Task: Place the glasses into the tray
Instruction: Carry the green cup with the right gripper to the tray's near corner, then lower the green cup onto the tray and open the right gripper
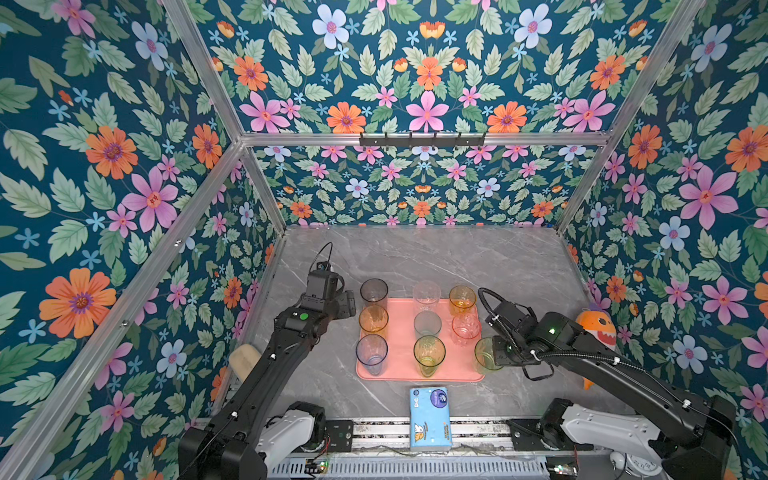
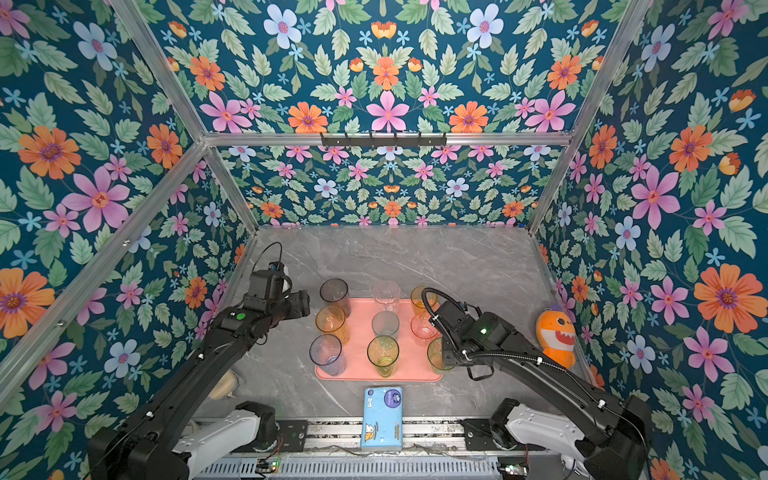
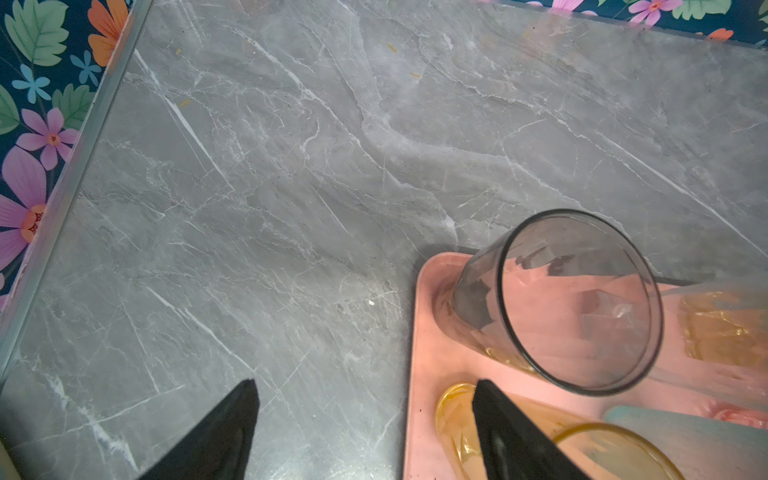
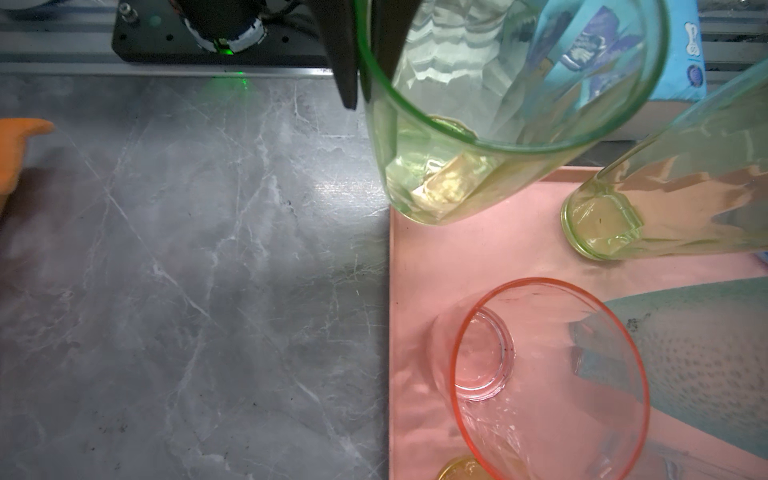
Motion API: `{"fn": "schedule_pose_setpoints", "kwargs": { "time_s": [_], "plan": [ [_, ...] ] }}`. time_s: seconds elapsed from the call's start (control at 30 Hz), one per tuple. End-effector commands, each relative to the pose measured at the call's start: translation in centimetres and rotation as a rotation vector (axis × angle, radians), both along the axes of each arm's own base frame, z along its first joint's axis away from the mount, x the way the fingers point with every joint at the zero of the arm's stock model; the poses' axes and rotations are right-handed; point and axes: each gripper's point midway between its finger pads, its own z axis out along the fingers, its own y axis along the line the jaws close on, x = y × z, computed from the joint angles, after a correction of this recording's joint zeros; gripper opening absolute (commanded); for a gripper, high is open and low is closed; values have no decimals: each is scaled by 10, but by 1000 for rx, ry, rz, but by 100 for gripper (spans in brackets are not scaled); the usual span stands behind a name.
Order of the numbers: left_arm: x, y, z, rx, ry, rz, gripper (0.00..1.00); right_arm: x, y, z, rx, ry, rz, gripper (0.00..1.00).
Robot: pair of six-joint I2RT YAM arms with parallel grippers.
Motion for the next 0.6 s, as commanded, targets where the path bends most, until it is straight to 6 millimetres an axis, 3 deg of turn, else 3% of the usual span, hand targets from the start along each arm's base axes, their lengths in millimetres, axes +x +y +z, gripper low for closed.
{"fn": "schedule_pose_setpoints", "kwargs": {
  "time_s": [0.0, 0.57],
  "plan": [
    [2, -1, 2, -6, -11, -2, 84, 7, 3, 2, -17, -40, -24, 0],
    [1, -1, 3, -7, -14, -1, 84, 0, 38, -19, 1, -18, 49, 0]
  ]
}}
